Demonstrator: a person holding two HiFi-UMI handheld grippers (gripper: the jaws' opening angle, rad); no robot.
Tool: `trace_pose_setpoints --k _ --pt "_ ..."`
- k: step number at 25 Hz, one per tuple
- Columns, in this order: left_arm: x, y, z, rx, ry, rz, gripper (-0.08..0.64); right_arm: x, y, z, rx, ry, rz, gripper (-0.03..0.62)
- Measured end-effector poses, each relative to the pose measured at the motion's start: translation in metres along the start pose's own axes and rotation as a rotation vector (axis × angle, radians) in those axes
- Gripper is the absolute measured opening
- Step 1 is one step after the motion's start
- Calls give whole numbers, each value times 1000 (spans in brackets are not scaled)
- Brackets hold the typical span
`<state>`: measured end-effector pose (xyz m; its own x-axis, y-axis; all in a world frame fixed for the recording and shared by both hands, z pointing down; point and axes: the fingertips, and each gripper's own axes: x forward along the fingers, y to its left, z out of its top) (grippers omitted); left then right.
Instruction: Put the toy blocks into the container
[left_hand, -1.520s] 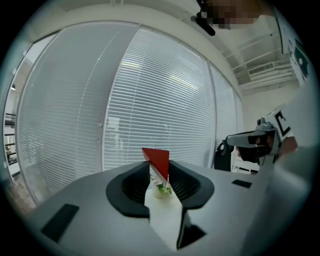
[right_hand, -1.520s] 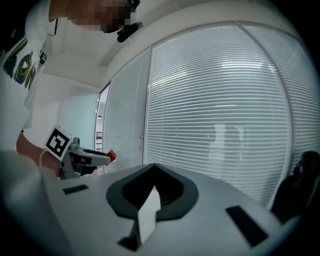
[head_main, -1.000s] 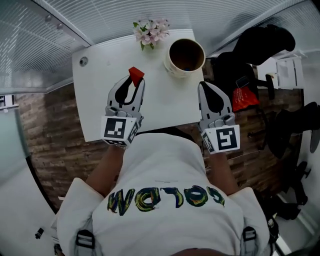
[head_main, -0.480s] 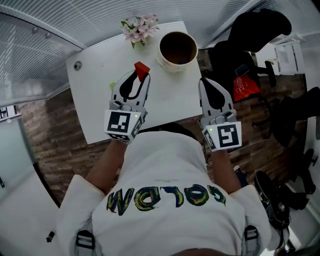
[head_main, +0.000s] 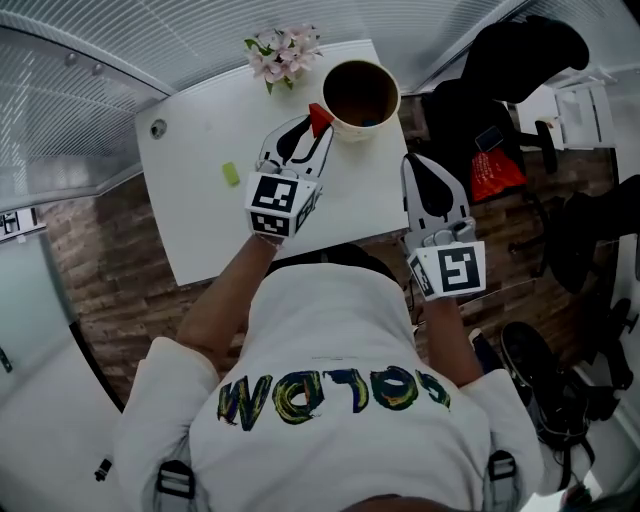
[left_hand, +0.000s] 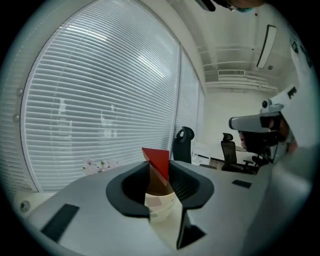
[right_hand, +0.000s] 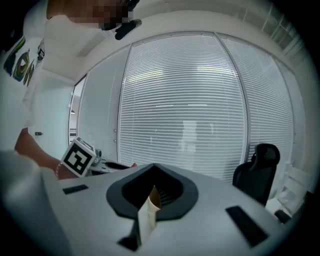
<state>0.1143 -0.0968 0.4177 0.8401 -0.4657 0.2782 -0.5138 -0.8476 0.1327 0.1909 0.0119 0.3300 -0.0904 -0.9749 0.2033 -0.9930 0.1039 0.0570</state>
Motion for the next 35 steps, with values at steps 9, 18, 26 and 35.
trace_pose_setpoints --k 9,18,26,35 --pt "57 -4 -28 4 72 -24 124 -8 -2 -11 16 19 -19 8" --pt "97 6 -56 57 157 -7 126 -13 -4 -14 22 24 -28 9" --pt "104 6 -58 45 156 -15 177 -13 -5 -18 28 31 -27 8" --pt "77 18 -50 39 123 20 170 -4 4 -18 26 36 13 8"
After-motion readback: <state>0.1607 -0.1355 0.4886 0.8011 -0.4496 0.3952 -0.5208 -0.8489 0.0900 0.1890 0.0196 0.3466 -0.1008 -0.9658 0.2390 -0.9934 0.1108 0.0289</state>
